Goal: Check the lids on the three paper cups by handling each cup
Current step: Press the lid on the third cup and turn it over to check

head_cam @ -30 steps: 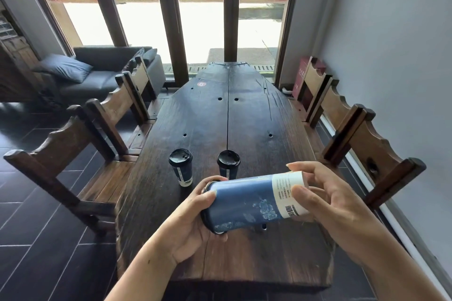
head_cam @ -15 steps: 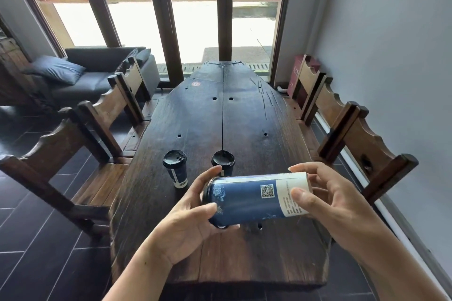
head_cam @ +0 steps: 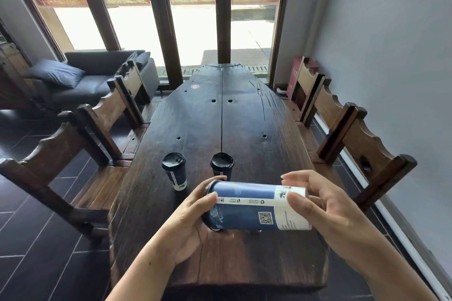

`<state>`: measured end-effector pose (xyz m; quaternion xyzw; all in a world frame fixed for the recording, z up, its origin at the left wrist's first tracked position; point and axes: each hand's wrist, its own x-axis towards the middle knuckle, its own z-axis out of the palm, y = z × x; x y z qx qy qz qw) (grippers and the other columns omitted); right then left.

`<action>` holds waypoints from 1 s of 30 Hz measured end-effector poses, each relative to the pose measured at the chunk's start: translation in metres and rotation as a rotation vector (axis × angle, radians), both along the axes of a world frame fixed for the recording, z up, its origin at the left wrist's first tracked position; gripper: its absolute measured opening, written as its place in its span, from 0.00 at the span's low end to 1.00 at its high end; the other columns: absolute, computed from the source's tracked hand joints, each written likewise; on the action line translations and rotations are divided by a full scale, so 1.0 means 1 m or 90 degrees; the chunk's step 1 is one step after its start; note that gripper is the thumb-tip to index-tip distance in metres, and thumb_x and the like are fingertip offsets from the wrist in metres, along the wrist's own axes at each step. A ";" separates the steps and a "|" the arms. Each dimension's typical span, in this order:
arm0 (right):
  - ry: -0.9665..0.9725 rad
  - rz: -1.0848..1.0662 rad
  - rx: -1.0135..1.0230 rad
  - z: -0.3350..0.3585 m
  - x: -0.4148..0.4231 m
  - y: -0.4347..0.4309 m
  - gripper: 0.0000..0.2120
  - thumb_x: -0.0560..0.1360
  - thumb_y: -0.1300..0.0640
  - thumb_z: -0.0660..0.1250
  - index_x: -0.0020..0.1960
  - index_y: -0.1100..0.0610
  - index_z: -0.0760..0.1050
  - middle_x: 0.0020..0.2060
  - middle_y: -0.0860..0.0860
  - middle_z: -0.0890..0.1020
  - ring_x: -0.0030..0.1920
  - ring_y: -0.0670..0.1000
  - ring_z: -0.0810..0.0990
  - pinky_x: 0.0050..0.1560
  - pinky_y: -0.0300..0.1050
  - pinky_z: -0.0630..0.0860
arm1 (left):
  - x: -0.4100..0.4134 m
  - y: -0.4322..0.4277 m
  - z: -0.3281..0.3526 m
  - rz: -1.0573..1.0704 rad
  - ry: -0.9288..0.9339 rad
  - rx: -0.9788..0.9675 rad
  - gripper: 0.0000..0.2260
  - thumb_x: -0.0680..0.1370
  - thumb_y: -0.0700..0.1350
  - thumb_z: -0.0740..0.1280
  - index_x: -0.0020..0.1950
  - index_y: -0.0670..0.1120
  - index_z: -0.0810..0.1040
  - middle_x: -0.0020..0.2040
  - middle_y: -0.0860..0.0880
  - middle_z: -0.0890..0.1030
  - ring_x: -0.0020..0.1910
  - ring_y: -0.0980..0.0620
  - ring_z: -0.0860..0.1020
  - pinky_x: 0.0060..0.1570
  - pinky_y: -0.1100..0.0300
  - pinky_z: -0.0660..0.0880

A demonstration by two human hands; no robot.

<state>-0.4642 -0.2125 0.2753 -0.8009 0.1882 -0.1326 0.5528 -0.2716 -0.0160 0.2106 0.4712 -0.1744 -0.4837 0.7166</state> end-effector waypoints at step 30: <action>0.147 0.042 0.136 -0.095 0.034 -0.028 0.27 0.70 0.46 0.77 0.68 0.47 0.75 0.59 0.43 0.85 0.59 0.46 0.84 0.63 0.50 0.81 | 0.005 -0.076 -0.043 -0.050 -0.170 0.132 0.28 0.69 0.49 0.79 0.68 0.51 0.77 0.61 0.41 0.83 0.56 0.38 0.85 0.49 0.45 0.82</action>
